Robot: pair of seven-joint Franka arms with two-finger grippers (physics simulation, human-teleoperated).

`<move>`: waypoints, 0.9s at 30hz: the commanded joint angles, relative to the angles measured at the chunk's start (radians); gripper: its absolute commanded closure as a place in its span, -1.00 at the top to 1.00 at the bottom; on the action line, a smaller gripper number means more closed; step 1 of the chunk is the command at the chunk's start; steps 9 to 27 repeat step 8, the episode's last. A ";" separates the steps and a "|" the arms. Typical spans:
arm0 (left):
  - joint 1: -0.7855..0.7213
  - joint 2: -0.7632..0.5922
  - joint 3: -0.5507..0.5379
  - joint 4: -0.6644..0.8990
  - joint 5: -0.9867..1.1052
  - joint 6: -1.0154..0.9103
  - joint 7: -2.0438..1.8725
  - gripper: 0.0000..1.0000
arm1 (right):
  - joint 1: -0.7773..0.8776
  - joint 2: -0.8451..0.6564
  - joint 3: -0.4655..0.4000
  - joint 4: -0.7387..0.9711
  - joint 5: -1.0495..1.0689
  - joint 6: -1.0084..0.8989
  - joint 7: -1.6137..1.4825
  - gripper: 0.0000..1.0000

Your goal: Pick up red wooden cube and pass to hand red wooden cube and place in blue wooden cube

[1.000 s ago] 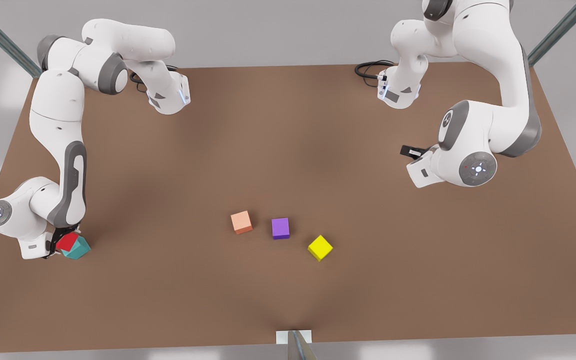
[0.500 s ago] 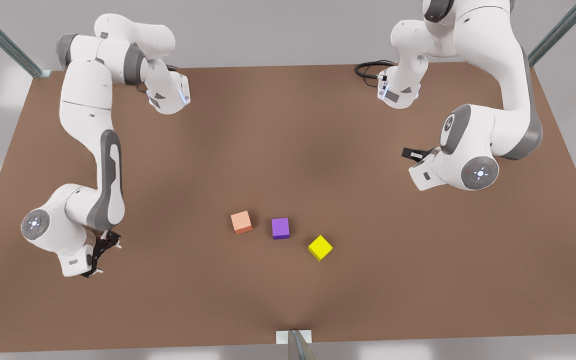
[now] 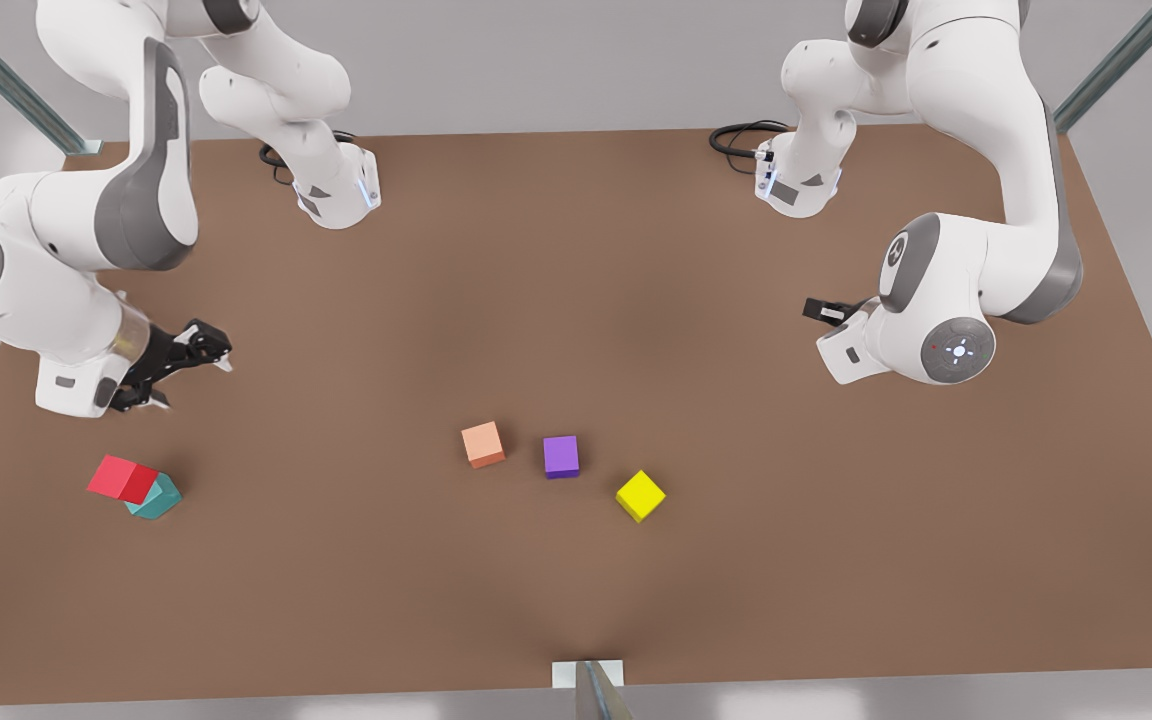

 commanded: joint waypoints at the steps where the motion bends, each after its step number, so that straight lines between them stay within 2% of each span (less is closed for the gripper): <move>1: 0.000 -0.001 0.000 0.001 -0.001 0.000 -0.005 1.00 | -0.015 -0.002 0.008 0.002 -0.011 -0.047 0.597 1.00; 8: 0.029 -0.007 0.002 0.036 0.001 0.068 -0.005 1.00 | -0.014 0.003 -0.004 0.012 -0.013 -0.047 0.599 1.00; 27: 0.029 -0.007 0.002 0.036 0.001 0.068 -0.005 1.00 | -0.014 0.003 -0.004 0.012 -0.013 -0.047 0.599 1.00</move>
